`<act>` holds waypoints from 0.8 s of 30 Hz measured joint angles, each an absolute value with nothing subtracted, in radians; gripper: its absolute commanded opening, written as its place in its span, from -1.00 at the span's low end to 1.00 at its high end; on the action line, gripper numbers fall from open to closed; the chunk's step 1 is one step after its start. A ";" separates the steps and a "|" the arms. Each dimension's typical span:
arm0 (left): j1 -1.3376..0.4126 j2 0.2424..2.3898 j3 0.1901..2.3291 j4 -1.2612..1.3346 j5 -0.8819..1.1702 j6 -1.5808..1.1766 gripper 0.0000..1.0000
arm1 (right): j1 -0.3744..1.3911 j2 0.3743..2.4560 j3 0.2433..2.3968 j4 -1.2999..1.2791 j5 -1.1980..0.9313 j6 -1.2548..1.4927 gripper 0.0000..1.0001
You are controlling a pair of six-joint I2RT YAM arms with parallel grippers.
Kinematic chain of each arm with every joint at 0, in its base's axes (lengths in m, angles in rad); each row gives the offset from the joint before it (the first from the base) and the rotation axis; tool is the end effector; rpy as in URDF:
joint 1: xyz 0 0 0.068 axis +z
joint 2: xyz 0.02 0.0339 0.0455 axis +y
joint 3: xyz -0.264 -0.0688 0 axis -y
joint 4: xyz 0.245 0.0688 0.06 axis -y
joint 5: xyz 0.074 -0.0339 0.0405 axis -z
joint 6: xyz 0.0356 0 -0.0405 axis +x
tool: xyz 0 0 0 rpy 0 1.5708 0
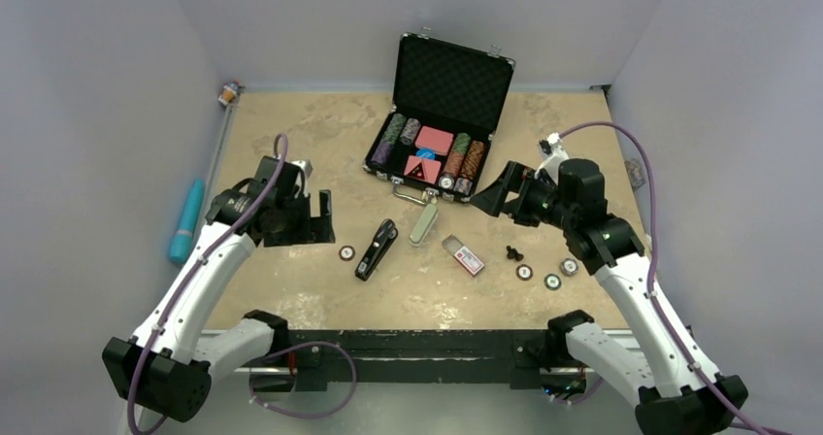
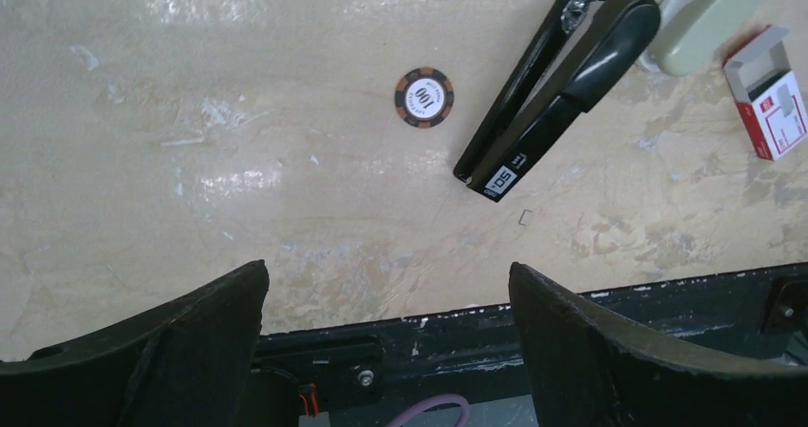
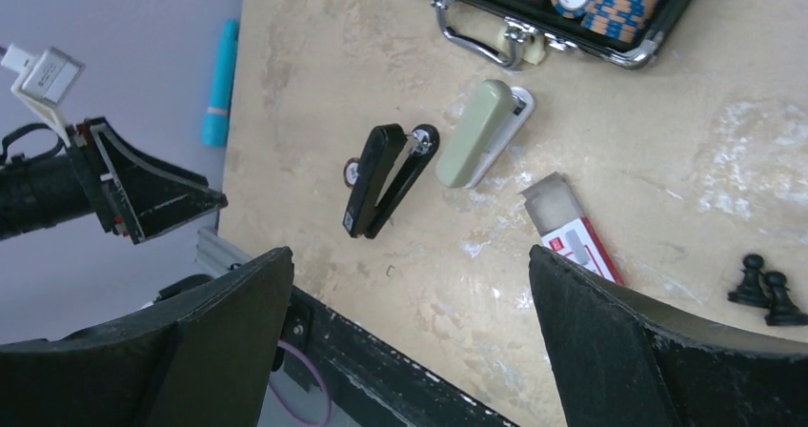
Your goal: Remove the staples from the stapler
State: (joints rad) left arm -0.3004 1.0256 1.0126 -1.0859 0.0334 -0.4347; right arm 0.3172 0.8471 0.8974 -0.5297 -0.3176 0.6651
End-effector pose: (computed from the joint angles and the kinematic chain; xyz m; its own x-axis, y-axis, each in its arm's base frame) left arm 0.1703 -0.0540 0.2984 -0.9023 -0.1611 -0.3998 -0.0769 0.9728 -0.2184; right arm 0.1700 0.0675 0.3338 -0.6902 0.3905 -0.6093 -0.1698 0.7310 0.6609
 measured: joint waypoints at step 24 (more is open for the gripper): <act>-0.660 1.354 1.097 -0.905 -0.007 -0.329 0.73 | 0.314 0.620 0.936 -0.580 -0.411 0.570 0.96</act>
State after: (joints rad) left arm -0.6601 1.3540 1.0973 -0.9047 -0.0067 -0.3294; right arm 0.3138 0.6197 0.9356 -0.5804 -0.4114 0.5701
